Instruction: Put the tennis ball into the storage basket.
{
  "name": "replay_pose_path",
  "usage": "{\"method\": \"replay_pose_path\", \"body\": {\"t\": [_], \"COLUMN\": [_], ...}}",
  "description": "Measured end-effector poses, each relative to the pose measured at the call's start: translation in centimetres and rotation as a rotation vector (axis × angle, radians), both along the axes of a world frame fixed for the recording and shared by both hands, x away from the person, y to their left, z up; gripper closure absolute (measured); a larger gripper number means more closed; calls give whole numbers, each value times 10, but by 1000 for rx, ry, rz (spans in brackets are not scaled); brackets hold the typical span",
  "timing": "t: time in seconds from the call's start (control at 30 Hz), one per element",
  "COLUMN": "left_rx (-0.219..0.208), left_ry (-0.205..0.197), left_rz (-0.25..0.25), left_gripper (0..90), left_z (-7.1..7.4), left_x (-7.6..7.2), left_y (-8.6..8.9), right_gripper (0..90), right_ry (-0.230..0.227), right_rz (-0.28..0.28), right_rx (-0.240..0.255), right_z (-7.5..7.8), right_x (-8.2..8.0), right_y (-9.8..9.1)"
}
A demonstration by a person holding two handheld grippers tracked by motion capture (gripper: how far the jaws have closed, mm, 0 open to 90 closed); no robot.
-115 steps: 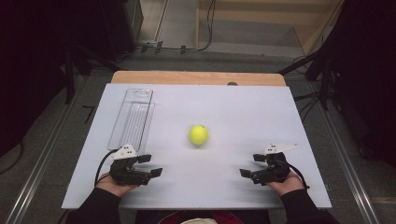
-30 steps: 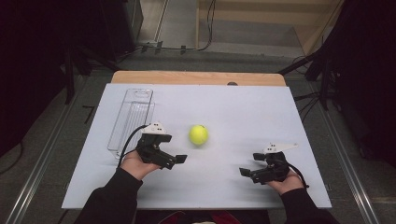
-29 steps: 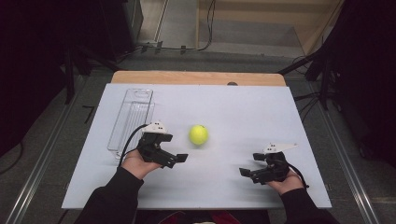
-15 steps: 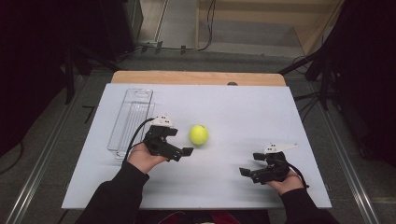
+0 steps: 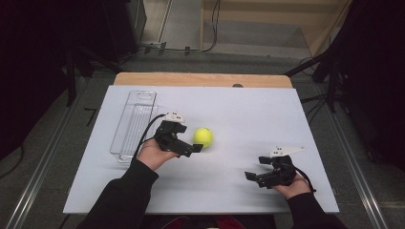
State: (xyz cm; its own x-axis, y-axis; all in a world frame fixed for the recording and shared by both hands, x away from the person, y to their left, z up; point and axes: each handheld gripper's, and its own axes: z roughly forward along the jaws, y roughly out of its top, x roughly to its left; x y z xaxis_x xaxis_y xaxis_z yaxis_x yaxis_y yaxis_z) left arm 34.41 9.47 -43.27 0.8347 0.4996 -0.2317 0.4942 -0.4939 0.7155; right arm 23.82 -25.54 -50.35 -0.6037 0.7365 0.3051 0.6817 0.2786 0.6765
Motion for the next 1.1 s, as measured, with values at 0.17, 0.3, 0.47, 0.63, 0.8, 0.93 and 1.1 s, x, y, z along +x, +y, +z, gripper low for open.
{"method": "replay_pose_path", "body": {"t": [0.17, 0.3, 0.47, 0.63, 0.8, 0.93, 1.1], "left_rx": [-11, -9, -4, -8, 4, 6, -7], "left_ry": [0, 3, -4, -5, -9, -5, -11], "left_rz": [6, 11, 11, 12, 13, 7, 2], "left_gripper": [0, 0, 0, 0, 0, 0, 0], "left_z": [0, -1, 0, -2, -4, -3, -3], "left_x": [7, 12, 19, 25, 31, 38, 44], "left_y": [-3, -4, -10, -14, -19, -25, -33], "right_gripper": [70, 70, 70, 70, 70, 69, 70], "right_ry": [-2, -1, -2, -1, 1, 1, 0], "right_rz": [4, 4, 4, 3, 3, 4, 7], "right_rx": [-1, -4, -4, -4, -6, -7, -6], "right_z": [0, 0, 0, 0, 0, -1, -1], "right_x": [0, 0, 0, 0, 0, 0, 0], "right_y": [0, 0, 0, 0, 0, 1, 2]}}
